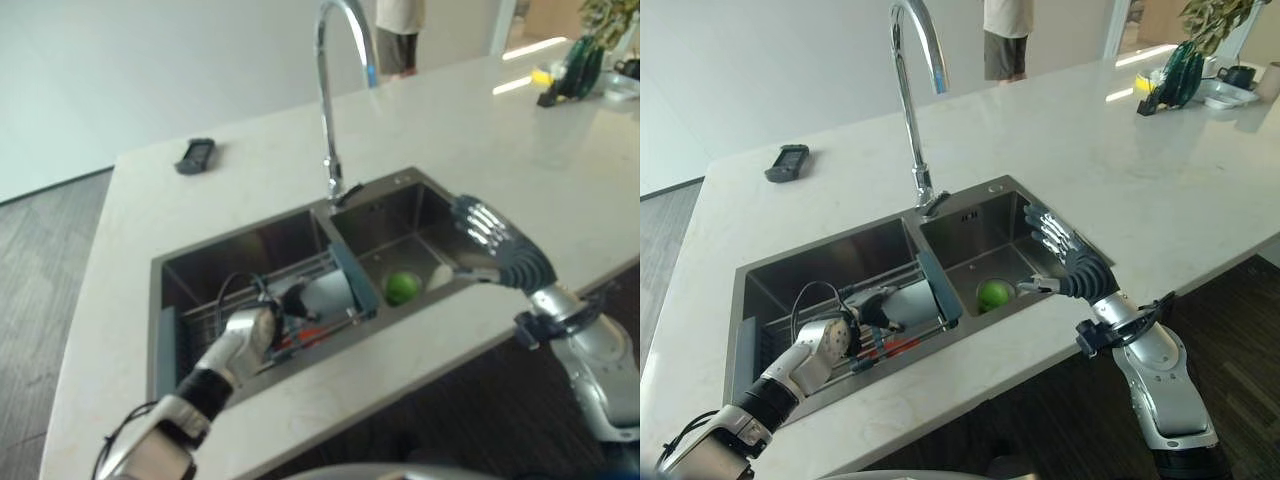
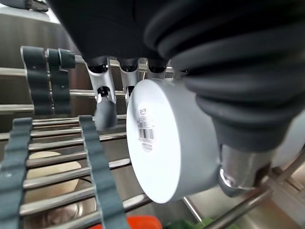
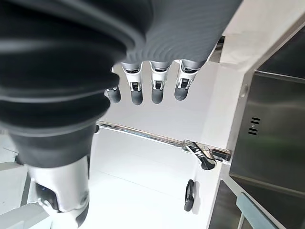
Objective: Place the dishes in the dishwasher.
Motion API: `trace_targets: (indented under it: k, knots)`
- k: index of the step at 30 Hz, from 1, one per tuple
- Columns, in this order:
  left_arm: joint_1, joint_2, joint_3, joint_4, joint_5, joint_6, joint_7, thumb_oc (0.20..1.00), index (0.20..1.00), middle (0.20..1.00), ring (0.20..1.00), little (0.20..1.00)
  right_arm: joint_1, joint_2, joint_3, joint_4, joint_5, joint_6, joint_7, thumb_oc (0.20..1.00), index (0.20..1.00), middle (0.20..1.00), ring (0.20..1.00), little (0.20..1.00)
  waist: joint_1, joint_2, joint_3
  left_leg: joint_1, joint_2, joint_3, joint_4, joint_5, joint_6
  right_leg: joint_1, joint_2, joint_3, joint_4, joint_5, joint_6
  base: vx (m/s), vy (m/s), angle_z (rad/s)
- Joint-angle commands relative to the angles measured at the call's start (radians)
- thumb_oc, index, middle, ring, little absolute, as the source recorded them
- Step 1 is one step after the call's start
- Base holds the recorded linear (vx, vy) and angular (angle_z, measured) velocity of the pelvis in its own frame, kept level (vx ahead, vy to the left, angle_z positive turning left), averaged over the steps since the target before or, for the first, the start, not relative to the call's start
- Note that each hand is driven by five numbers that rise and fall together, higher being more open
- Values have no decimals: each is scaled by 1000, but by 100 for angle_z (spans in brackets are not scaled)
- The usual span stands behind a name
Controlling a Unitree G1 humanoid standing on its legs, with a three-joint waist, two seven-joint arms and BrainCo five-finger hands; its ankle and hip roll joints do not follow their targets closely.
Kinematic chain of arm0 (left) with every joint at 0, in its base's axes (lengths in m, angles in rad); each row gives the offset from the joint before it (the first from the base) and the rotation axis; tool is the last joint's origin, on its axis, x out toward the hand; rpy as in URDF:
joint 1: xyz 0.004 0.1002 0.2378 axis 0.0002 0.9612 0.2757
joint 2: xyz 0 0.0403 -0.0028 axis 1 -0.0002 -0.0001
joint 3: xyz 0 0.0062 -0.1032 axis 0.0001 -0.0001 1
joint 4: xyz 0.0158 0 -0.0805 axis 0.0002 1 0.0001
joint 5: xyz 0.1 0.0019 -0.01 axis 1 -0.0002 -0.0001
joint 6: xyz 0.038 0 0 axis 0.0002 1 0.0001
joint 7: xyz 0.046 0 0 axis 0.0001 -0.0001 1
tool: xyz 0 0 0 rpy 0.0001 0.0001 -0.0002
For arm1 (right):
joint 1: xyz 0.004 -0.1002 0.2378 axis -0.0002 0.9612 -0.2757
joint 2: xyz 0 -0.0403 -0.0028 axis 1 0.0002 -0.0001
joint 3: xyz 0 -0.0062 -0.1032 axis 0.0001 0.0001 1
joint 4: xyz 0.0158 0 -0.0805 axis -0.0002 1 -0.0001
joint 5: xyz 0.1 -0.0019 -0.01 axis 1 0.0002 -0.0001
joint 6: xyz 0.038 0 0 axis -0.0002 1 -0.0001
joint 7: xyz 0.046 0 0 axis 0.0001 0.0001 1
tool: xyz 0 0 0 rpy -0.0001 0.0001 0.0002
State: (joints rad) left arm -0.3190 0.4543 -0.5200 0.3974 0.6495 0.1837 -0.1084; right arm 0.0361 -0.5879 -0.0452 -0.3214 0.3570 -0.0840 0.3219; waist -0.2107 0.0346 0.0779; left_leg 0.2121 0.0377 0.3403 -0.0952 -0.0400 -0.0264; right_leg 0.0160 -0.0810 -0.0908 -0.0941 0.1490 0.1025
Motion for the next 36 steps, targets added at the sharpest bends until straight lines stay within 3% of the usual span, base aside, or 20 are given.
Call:
trace_targets:
  k: [1, 9, 14, 20, 23, 26, 31, 36]
  knots:
    - [-20, -43, -94, 106, 54, -49, 59, 200, 200, 200, 200, 200, -83, 0, -8, -43, 36, -71, 6, 1000, 1000, 1000, 1000, 1000, -52, -8, 18, 3, 9, 18, 14, -61, 10, 51, -17, 19, 63, -138, 91, 8, -2, -10]
    - [-1, -16, -70, 87, 26, -130, 143, 200, 200, 200, 200, 200, -66, -1, -11, -40, 30, -75, -12, 1000, 1000, 1000, 1000, 1000, -44, -9, 22, 7, 8, 15, 14, -63, 11, 50, -21, 11, 69, -135, 93, 0, -1, -1]
    - [45, 77, 36, -75, -68, -209, 221, 200, 200, 200, 200, 200, -33, 3, -30, -32, 14, -93, -33, 1000, 1000, 1000, 1000, 1000, -17, -4, 28, 6, 6, -5, 15, -62, 9, 56, -27, -2, 65, -133, 93, 0, 0, 0]
    - [133, 148, 250, -288, -194, -304, 290, 200, 200, 200, 200, 200, 1, 18, -66, -37, -1, -96, -60, 1000, 1000, 1000, 1000, 1000, 24, -9, 37, -1, 8, -37, 13, -55, 3, 70, -32, -30, 55, -129, 86, 7, -12, 9]
    - [217, 150, 420, -455, -272, -370, 389, 200, 200, 200, 200, 200, 28, 47, -76, -56, -29, -91, -76, 1000, 1000, 1000, 1000, 1000, 61, -22, 38, -9, 10, -64, 11, -50, -3, 84, -38, -62, 45, -133, 81, 1, -30, 24]
    - [251, 143, 487, -516, -336, -426, 452, 200, 200, 200, 200, 200, 39, 57, -79, -62, -35, -96, -80, 1000, 1000, 1000, 1000, 1000, 75, -28, 38, -13, 11, -76, 9, -47, -6, 88, -40, -75, 42, -135, 79, -11, -20, 18]
    - [306, 77, 604, -637, -562, -568, 461, 200, 200, 200, 200, 200, 59, 85, -89, -80, -34, -123, -106, 1000, 1000, 1000, 1000, 1000, 104, -41, 34, -20, 16, -99, 8, -41, -12, 101, -39, -94, 32, -139, 71, -5, -74, 8]
    - [326, 42, 649, -701, -704, -642, 458, 200, 200, 200, 200, 200, 52, 107, -81, -105, -13, -154, -130, 1000, 1000, 1000, 1000, 1000, 125, -42, 30, -26, 31, -118, 8, -32, -26, 114, -27, -116, 19, -151, 53, 8, -171, 24]
